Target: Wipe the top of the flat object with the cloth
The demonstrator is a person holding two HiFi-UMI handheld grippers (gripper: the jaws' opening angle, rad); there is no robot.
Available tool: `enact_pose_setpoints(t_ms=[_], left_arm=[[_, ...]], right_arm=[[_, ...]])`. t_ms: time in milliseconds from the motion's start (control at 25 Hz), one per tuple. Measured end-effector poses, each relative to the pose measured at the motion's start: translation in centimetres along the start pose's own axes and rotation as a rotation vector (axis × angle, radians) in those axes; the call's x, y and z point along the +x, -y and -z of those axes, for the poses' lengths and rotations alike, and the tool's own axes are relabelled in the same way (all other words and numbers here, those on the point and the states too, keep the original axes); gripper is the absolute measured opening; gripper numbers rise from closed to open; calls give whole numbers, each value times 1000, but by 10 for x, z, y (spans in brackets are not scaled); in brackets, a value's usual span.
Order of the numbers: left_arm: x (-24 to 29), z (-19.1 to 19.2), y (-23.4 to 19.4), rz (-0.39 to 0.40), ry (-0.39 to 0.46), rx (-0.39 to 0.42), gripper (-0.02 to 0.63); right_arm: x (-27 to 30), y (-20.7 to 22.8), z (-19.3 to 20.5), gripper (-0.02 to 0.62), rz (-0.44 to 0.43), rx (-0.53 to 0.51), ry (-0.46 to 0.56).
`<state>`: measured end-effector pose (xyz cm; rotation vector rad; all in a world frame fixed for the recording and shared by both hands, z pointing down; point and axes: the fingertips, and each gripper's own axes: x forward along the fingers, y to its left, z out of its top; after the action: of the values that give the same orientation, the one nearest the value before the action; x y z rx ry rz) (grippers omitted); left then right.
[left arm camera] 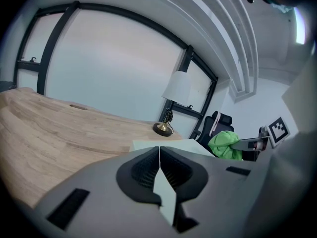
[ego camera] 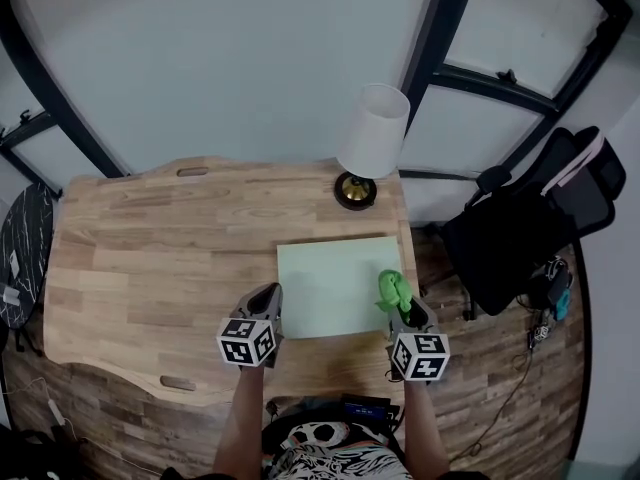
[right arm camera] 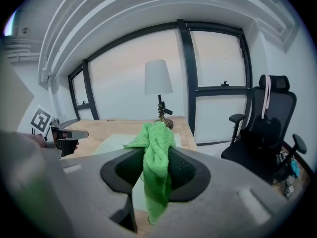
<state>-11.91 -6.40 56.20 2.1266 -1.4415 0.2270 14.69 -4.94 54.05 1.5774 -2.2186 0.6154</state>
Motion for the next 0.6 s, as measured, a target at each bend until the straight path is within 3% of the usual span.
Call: enact_pose_setpoints(t_ms=[600], left_arm=[[23,16,-24,-40,-26,-8,9]], right_arm=[[47,13,5,135,-5,18,-41]])
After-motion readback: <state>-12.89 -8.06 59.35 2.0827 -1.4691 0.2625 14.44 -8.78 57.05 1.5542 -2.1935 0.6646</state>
